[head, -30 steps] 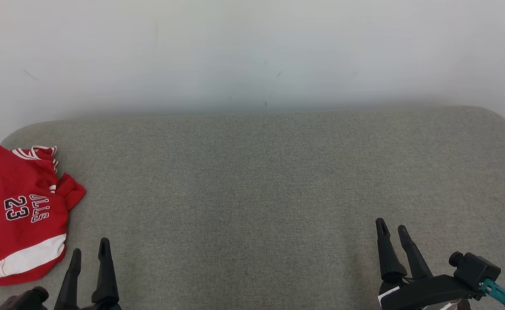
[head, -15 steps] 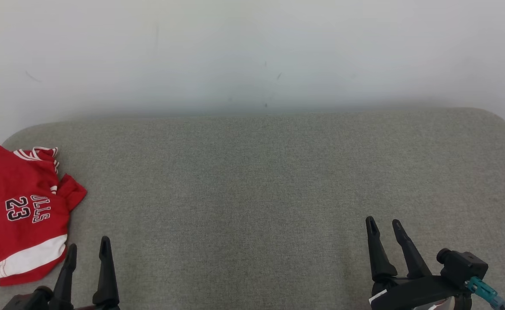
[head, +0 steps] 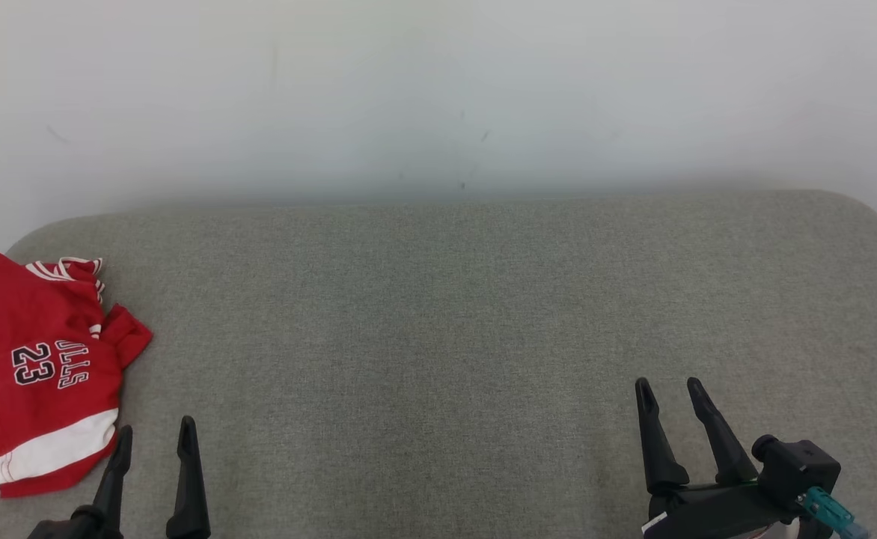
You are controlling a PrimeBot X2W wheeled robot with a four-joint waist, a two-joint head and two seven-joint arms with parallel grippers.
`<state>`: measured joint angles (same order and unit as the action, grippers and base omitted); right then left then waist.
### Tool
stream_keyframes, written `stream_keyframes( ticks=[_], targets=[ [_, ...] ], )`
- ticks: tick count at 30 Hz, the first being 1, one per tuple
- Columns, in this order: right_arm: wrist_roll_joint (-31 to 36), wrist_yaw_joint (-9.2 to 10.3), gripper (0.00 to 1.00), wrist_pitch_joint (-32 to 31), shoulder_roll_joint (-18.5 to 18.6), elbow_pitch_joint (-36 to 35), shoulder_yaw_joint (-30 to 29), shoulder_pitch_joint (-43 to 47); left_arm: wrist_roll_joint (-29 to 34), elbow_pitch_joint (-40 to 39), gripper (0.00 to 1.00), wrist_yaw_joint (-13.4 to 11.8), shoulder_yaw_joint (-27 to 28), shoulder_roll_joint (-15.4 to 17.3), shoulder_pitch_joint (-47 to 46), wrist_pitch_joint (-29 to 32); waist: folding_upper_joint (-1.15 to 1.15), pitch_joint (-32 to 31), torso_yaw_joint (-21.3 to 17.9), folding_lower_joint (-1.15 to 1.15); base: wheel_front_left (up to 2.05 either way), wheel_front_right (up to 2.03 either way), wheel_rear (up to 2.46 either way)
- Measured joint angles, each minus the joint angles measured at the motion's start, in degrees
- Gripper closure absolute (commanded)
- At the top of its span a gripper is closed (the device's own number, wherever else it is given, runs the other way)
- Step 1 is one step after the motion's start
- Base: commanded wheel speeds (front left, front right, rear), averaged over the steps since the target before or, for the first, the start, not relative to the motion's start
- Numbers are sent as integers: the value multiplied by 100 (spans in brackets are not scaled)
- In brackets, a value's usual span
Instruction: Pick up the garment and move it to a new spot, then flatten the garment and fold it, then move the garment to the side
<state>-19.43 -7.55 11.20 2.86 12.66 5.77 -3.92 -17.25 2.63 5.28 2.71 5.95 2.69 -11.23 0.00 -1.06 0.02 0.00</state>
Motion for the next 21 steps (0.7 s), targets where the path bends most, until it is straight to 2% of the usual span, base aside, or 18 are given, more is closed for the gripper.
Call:
stream_keyframes(
  ticks=[21],
  targets=[
    [946, 0, 0, 245, 1, 64, -42, 53, 791, -87, 0, 73, 47, 22, 104, -241, 0, -32, 1, 0, 0, 0, 0]
  ],
)
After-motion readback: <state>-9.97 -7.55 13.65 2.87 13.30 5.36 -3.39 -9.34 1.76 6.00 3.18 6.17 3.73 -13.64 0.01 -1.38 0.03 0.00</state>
